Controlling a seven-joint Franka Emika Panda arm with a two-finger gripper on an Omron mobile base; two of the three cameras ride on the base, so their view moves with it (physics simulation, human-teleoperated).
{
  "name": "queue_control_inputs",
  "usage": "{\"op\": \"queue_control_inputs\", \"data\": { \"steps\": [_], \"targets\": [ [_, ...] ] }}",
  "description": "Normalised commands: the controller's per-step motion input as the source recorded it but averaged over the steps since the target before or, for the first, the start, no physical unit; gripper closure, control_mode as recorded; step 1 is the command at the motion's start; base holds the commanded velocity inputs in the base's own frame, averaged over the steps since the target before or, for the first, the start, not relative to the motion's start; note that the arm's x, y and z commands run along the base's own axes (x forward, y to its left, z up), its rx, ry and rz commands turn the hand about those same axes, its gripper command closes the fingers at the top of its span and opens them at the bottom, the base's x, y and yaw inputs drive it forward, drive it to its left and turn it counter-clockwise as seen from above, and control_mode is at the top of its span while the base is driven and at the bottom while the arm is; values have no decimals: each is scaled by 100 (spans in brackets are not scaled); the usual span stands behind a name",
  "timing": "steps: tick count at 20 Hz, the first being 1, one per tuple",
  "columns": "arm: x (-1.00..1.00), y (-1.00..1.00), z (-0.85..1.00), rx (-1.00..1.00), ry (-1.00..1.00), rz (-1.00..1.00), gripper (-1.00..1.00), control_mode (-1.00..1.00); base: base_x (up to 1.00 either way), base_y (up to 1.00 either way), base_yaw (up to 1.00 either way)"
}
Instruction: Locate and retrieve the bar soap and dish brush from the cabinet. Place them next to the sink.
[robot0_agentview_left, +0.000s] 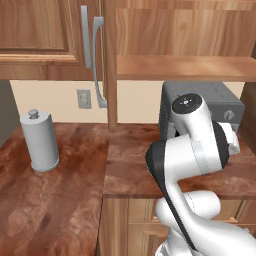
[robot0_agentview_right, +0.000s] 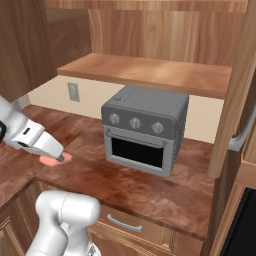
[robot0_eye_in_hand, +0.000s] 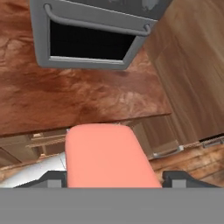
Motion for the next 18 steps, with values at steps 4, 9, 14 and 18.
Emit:
{"op": "queue_control_inputs", "data": {
  "steps": [4,9,14,18],
  "targets": [
    [0,0,-6,0,5,2,100,-100,0,0,0],
    [-7,0,-1,0,2,0,100,-100,0,0,0],
    [-13,0,-3,0,2,0,100,100,-14,1,0],
    [0,0,0,0,0,0,100,100,-42,3,0]
  ]
}}
